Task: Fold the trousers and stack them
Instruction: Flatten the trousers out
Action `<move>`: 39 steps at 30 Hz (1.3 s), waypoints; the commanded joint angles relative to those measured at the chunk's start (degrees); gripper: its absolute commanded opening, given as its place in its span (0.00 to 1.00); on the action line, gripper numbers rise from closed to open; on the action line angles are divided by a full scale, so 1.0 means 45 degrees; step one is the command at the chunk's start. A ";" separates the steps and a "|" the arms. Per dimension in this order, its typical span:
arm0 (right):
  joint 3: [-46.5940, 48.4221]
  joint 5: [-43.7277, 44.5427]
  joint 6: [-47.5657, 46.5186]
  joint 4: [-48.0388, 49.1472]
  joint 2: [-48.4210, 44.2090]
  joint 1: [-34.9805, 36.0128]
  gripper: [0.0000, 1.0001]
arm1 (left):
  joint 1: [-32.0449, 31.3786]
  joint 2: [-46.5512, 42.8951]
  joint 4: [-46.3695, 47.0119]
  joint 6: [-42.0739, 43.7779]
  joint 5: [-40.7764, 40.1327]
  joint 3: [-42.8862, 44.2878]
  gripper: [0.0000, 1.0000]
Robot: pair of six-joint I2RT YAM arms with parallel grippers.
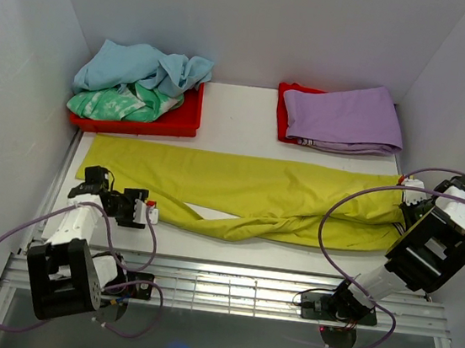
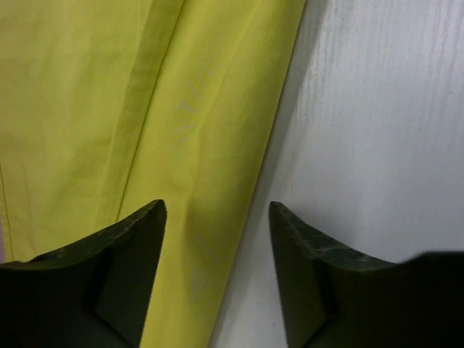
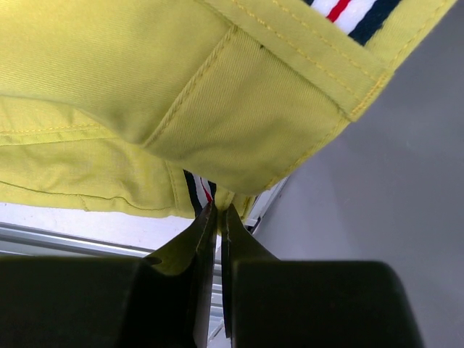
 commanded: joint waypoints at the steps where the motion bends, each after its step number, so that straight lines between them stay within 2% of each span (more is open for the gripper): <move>1: 0.0346 -0.0569 0.0266 -0.0408 0.0056 0.0133 0.08 | -0.0330 0.0551 0.1028 -0.0318 -0.0299 0.0177 0.65; 3: 0.0366 -0.0569 0.0286 -0.0388 0.0056 0.0133 0.08 | -0.0408 0.0825 0.1164 -0.0279 -0.0377 0.0178 0.53; 5: 0.0385 -0.0569 0.0286 -0.0369 0.0056 0.0114 0.08 | -0.0486 0.0943 0.1126 -0.0240 -0.0475 0.0236 0.45; 9: 0.0483 -0.0491 0.0228 -0.0408 0.0037 0.0133 0.08 | -0.0545 0.0866 -0.0394 -0.0122 -0.0379 0.0879 0.17; 10: 0.0522 -0.0510 0.0228 -0.0427 0.0018 0.0133 0.08 | -0.0564 0.0788 -0.0940 -0.0142 -0.0281 0.1442 0.07; 11: 0.0542 -0.0549 0.0228 -0.0427 -0.0041 0.0133 0.08 | -0.0564 0.0729 -0.2105 -0.0161 -0.0202 0.1737 0.04; 13: 0.0561 -0.0589 0.0188 -0.0466 -0.0080 0.0133 0.08 | -0.0526 0.0262 -0.3166 -0.0200 0.0168 0.2517 0.01; 19: 0.0445 -0.0550 -0.0026 -0.0214 -0.0353 0.0094 0.08 | -0.0506 -0.0912 -0.7268 -0.1370 0.1416 0.4705 0.00; 21: 0.0328 -0.0550 -0.0104 -0.0057 -0.0510 0.0074 0.08 | -0.0506 -0.0815 -0.7664 -0.2712 0.1769 0.5799 0.00; 22: 0.0288 -0.0550 -0.0143 0.0098 -0.0529 0.0074 0.08 | -0.0506 -0.0621 -0.7664 -0.4306 0.2003 0.6170 0.00; 24: 0.0268 -0.0549 -0.0144 0.0314 -0.0510 0.0055 0.08 | -0.0506 0.0819 -0.7683 -0.5838 0.2083 0.7144 0.00; 26: 0.0326 -0.0589 -0.0027 0.0606 -0.0413 0.0035 0.08 | -0.0486 0.2632 -0.7664 -0.8181 0.1929 0.7772 0.00; 27: 0.0404 -0.0647 0.0012 0.0685 -0.0374 0.0055 0.08 | -0.0506 0.4847 -0.7702 -0.8943 0.1889 0.8549 0.00; 29: 0.0560 -0.0686 0.0168 0.0725 -0.0178 0.0055 0.08 | -0.0254 0.6755 -0.7684 -1.0001 0.2004 0.9218 0.00; 31: 0.0736 -0.0667 0.0188 0.0705 -0.0023 0.0055 0.08 | -0.0135 0.8905 -0.7644 -1.0413 0.2258 1.0058 0.00; 33: 0.0795 -0.0609 0.0188 0.0647 0.0056 0.0035 0.08 | -0.0096 1.1221 -0.7703 -1.1681 0.2647 1.0741 0.00; 37: 0.0641 -0.0491 0.0052 0.0608 0.0115 0.0035 0.08 | 0.0002 1.3475 -0.7703 -1.1881 0.2903 1.2087 0.00; 39: 0.0484 -0.0317 -0.0142 0.0685 0.0076 0.0035 0.08 | 0.0138 1.3910 -0.7683 -1.1648 0.2904 1.2655 0.02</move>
